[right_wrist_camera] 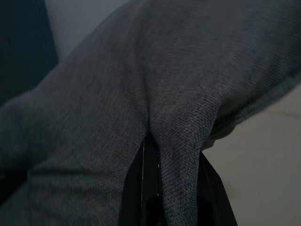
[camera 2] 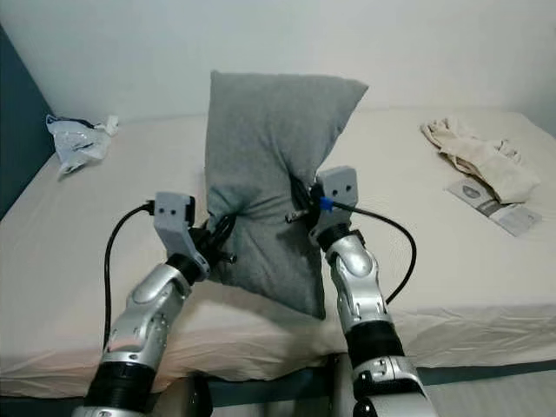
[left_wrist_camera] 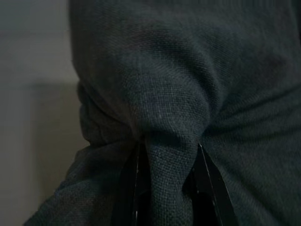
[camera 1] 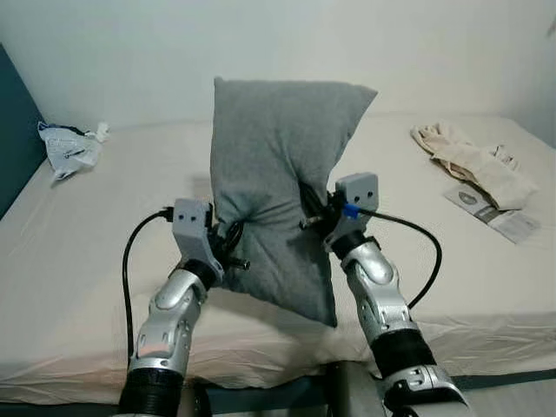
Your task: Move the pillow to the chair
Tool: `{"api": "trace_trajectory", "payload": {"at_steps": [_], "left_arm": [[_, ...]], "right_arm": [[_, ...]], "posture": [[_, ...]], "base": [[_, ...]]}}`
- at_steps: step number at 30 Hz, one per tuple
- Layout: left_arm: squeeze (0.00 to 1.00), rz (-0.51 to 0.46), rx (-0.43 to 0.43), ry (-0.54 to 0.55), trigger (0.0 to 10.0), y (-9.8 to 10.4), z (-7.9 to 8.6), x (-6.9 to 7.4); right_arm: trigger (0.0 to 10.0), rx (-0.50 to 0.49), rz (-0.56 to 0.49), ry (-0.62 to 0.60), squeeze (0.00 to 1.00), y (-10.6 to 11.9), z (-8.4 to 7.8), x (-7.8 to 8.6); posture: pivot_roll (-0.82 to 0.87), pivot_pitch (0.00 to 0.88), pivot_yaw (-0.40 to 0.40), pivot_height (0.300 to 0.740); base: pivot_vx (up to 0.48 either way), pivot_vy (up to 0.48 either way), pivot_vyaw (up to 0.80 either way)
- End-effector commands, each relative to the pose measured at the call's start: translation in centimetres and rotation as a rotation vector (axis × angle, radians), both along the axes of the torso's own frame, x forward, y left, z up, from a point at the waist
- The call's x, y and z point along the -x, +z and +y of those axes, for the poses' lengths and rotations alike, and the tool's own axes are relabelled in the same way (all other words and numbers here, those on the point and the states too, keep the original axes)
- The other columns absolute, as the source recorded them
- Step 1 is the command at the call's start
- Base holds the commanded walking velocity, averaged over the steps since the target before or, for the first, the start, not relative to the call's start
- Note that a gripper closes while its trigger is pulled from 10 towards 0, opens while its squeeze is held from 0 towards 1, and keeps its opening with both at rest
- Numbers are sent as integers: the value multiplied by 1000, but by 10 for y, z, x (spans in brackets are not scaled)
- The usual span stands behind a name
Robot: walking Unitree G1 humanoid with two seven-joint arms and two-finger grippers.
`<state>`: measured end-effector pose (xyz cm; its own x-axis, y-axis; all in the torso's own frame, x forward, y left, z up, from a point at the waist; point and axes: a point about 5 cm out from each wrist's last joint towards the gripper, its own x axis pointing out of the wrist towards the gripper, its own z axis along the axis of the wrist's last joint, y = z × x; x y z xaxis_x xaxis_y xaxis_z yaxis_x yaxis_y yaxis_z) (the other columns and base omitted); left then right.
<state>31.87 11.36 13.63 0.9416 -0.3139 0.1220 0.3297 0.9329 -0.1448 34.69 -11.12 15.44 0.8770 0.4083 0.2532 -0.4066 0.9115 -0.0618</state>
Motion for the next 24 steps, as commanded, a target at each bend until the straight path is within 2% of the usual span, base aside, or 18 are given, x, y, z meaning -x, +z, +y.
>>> {"api": "trace_trajectory", "payload": {"at_steps": [1,4,5,7,9,12,16,20,24], "left_arm": [[0,-124,-1,58,10000,20,1,-2],[0,-123,3,78,10000,19,1,-2],[0,-105,-3,103,10000,15,1,-3],[0,-95,-19,111,10000,13,1,-3],[0,-67,-35,114,10000,9,1,-4],[0,16,-98,137,10000,-5,0,-5],[0,-55,-150,198,10000,-2,3,-1],[0,-63,-156,216,10000,-5,6,2],[0,-87,-169,220,10000,-3,10,5]], "right_arm": [[10000,18,11,25,0,-8,6,5],[10000,32,13,17,0,-10,5,7],[10000,72,12,4,0,-14,3,10],[10000,87,10,-1,0,-15,2,11],[10000,98,7,-19,0,-16,1,12],[10000,146,57,-49,0,-30,-2,13],[10000,115,75,-71,0,-35,-7,13],[10000,87,74,-68,0,-33,-9,14],[10000,118,35,-18,0,-29,-6,16]], "posture": [[-30,42,-27,560],[-40,38,-23,560],[-52,36,-19,560],[-52,36,-19,560],[-52,37,-20,560],[-37,34,-41,560],[-34,45,-46,560],[-21,50,-46,560],[-19,49,-31,570]], "base": [[0,0,0],[0,0,0],[0,0,0],[0,0,0],[0,0,0],[0,0,0],[0,0,0],[0,0,0],[0,0,0]]}}
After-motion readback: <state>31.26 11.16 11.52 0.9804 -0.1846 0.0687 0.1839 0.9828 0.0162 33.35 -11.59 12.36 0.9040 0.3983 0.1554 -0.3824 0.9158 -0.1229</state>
